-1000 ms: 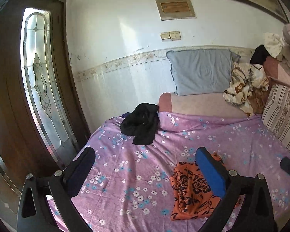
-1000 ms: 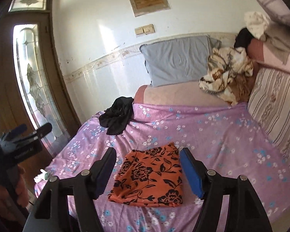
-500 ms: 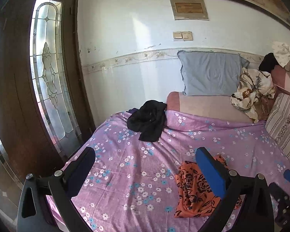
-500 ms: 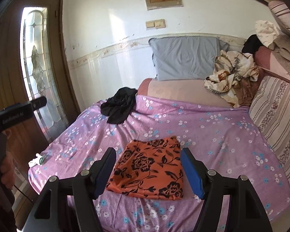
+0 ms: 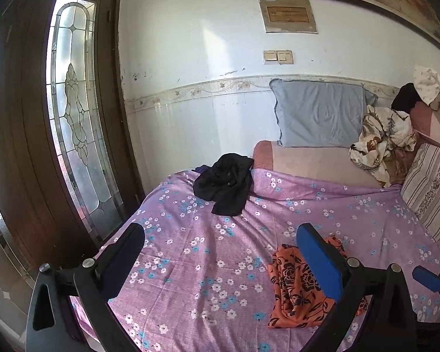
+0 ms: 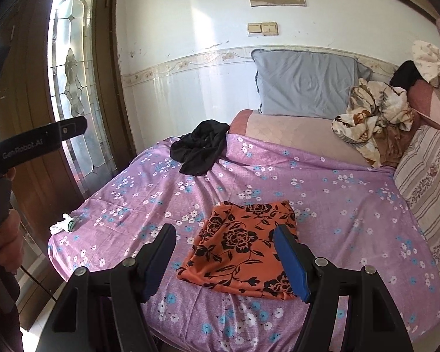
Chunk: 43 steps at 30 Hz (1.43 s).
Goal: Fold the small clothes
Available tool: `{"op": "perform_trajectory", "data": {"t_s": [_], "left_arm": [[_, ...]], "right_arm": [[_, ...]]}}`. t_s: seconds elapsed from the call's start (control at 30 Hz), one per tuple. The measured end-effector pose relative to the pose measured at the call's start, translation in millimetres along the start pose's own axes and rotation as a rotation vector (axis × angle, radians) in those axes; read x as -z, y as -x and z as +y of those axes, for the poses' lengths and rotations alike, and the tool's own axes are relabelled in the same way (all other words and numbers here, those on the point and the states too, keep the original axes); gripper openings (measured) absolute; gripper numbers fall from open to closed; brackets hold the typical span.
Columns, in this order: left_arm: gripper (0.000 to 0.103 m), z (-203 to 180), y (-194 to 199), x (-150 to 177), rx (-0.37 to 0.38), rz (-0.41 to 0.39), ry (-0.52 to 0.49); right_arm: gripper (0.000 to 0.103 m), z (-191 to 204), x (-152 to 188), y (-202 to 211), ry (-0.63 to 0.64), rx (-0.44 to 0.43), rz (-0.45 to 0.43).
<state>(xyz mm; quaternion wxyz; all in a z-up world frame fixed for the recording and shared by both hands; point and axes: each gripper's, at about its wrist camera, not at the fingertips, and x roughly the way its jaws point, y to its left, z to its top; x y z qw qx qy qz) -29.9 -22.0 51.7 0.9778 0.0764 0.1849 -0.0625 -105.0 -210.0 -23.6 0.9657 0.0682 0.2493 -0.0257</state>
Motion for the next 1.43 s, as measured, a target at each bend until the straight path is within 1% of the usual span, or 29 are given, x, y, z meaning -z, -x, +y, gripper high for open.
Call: {"op": "perform_trajectory", "data": {"t_s": [0.13,0.37,0.87,1.03,1.17,1.27,1.43], "left_arm": [[0.103,0.5,3.0,-1.0,0.011,-0.005,0.006],[0.103,3.6,11.7,-0.6,0.022,-0.016,0.018],[0.103,11.3,29.2,-4.1,0.044,-0.039,0.039],[0.103,10.0,28.6,-4.7,0.051,-0.039,0.041],[0.103,5.6,20.8,-6.0,0.058,-0.026,0.037],[0.103,0.8,10.5,-6.2,0.077,-0.007,0.036],[0.103,-8.5,-15.4,-6.1,0.12,0.027,0.037]], "right_arm": [[0.072,2.6,-4.2,8.3,0.007,0.014,-0.025],[0.072,2.8,-13.7,28.9,0.011,0.073,-0.092],[0.072,9.2,-16.5,41.3,0.002,0.078,-0.112],[0.072,8.8,-18.5,38.6,0.004,0.081,-0.111],[0.072,6.5,-20.8,32.2,0.006,0.089,-0.107],[0.072,0.8,-26.4,23.8,-0.006,0.082,-0.1],[0.072,-16.0,-39.3,-4.1,-0.027,0.074,-0.08]]}}
